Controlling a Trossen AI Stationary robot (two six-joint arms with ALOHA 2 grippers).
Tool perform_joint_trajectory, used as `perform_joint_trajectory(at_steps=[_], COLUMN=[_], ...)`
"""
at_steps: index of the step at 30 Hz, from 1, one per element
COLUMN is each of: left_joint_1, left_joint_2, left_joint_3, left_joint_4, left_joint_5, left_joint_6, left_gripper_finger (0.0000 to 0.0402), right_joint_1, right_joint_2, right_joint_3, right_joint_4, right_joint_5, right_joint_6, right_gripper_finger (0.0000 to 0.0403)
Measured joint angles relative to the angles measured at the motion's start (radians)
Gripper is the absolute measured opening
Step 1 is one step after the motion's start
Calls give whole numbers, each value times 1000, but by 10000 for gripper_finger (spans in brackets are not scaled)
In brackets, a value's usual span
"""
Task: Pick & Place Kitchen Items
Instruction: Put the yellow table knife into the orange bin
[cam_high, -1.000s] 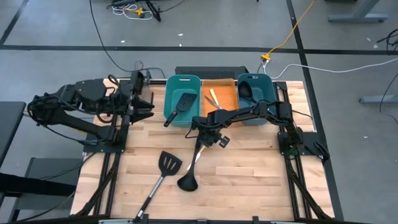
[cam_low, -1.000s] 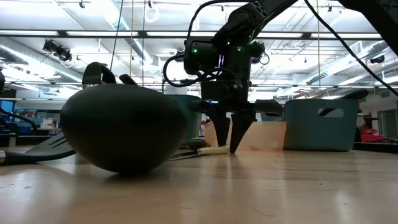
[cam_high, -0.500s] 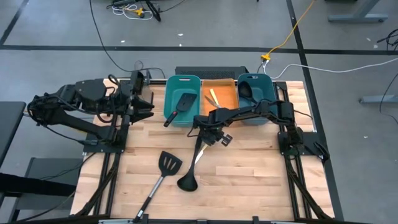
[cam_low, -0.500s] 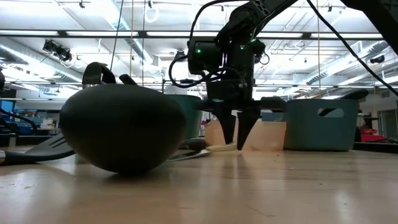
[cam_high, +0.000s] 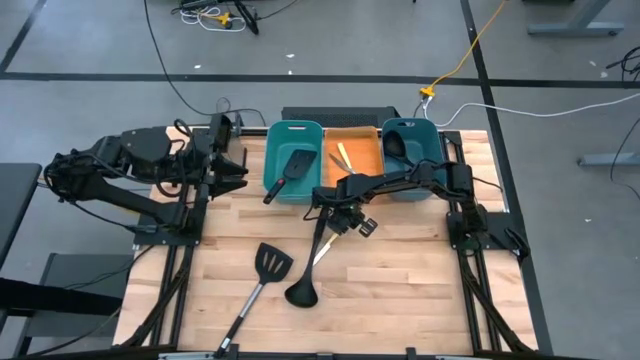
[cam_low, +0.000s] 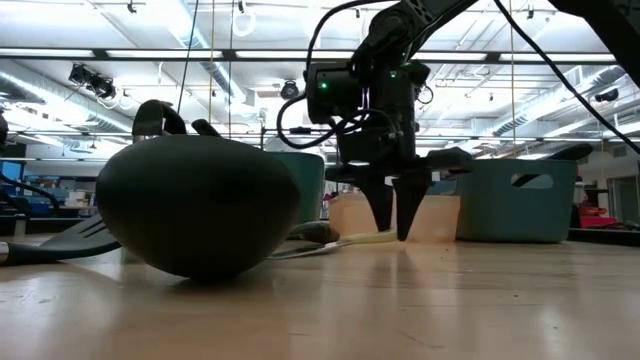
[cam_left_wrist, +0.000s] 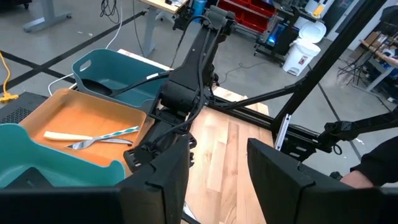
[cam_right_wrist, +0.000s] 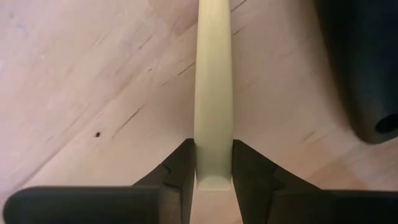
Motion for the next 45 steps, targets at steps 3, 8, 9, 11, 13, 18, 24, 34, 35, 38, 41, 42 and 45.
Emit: perform_joint_trajectory(at_steps=[3,8,9,11,13,18,24,34,35,38,41,42,45], left_joint_1=[0,0,0,0,0,0,0,0,0,0,0,0,0], left_joint_2=[0,0,0,0,0,0,0,0,0,0,0,0,0], left_joint_3=[0,0,0,0,0,0,0,0,0,0,0,0,0], left_joint_4=[0,36,43,52,47,46,44,44,44,44,44,44,44], left_joint_5=[0,0,0,-1,-6,-8,-8,-24,-26,-26,-26,-26,-31], left_joint_6=[0,3,5,12,13,13,12,22,26,29,30,30,31], left_gripper_finger=[167,167,167,167,167,167,167,167,167,167,167,167,167], right_joint_1=[0,0,0,1,2,2,2,2,2,1,-5,-7,-14], right_joint_2=[-1,-6,-11,-24,-39,-60,-64,-65,-67,-84,-115,-126,-164], right_joint_3=[1,2,2,2,2,2,2,2,2,2,2,2,2], right_joint_4=[-19,-55,-57,-56,-58,-83,-117,-187,-187,-191,-194,-195,-199], right_joint_5=[-2,-18,-23,-25,-25,-25,-25,-25,-25,-25,-25,-25,-25], right_joint_6=[21,41,43,55,55,55,69,94,104,117,130,135,148], right_gripper_finger=[92,92,92,92,92,92,92,92,92,92,92,92,92])
